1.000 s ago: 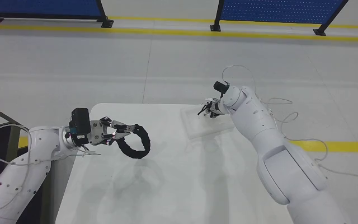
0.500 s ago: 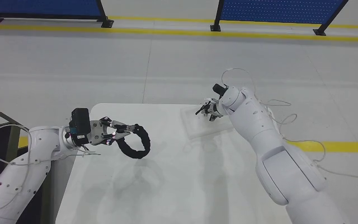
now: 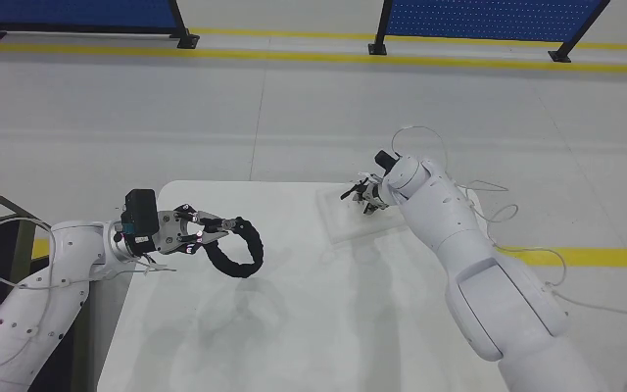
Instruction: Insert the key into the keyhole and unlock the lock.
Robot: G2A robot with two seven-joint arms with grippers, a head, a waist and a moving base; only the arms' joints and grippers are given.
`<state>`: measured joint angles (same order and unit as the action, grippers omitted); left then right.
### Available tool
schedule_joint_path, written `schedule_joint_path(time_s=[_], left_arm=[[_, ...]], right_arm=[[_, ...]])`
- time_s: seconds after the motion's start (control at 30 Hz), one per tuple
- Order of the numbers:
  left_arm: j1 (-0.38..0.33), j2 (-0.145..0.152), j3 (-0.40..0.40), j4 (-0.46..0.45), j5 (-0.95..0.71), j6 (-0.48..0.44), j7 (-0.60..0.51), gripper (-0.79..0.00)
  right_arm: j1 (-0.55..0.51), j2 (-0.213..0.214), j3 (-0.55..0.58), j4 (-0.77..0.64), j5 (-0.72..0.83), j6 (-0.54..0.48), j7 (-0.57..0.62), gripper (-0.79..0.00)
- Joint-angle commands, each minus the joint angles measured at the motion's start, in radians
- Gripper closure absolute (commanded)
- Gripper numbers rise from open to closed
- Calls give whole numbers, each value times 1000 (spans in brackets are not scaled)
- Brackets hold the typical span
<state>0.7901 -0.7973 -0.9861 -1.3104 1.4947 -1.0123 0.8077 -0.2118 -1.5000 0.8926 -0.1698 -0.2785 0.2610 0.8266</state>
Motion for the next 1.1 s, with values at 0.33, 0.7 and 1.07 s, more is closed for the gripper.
schedule_joint_path(time_s=[0.33, 0.7, 1.07], left_arm=[[0, 0, 0, 0, 0, 0, 0, 0], [0, 0, 0, 0, 0, 0, 0, 0], [0, 0, 0, 0, 0, 0, 0, 0]], right_arm=[[0, 0, 0, 0, 0, 0, 1, -166], [0, 0, 0, 0, 0, 0, 1, -243], [-43, 15, 32, -59, 36, 25, -55, -305]])
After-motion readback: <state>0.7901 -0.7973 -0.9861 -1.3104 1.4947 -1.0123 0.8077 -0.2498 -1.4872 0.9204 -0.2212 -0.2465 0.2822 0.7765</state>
